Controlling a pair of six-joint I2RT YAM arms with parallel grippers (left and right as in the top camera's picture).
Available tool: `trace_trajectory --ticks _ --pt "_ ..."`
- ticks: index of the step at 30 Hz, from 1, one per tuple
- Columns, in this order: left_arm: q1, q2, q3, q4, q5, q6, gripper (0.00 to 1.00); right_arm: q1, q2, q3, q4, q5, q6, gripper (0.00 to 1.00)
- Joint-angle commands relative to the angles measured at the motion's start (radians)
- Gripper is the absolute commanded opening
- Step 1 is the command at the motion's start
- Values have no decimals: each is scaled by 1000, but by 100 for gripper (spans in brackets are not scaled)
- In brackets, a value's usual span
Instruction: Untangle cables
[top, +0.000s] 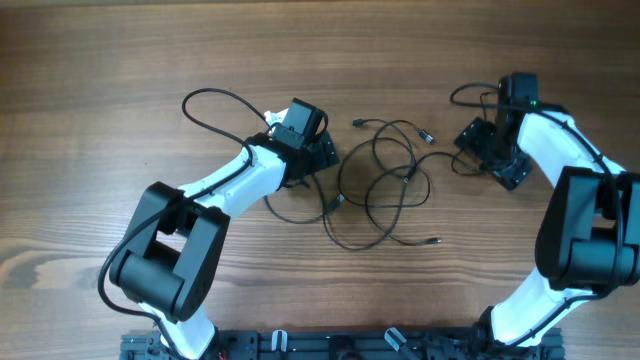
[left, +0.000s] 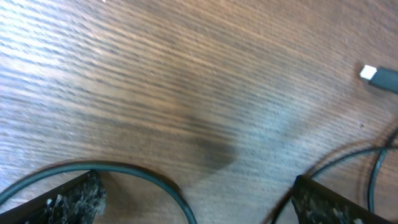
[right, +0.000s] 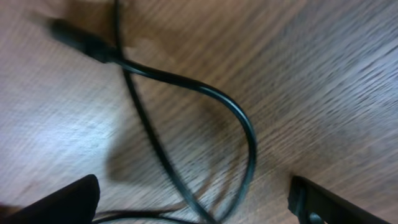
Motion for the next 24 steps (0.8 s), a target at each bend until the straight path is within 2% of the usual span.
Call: trace_trajectory --ticks 1,2,3,4,6,8,14,19,24 --pt "10 64 -47 -5 -53 -16 100 3 25 -66 61 -33 25 66" --pt "10 64 -47 -5 -53 -16 100 3 25 -80 83 -29 26 43" --pt "10 64 -47 -6 -53 -15 100 3 25 -87 99 -26 26 8" --pt "10 64 -47 -6 -53 -15 100 3 25 -93 117 -26 25 4" --pt "10 64 -47 -5 -60 -16 100 3 25 -95 164 -64 -23 4" --pt "10 64 -47 -2 -75 -16 100 3 8 -73 185 -186 -156 4" --pt "10 64 -47 38 -83 -16 100 5 -217 6 130 -294 -216 4" --pt "10 64 -47 52 -82 -16 100 5 -533 8 28 -235 -235 4" --pt "10 64 -47 36 -82 -15 100 3 -719 8 -39 -152 -347 4"
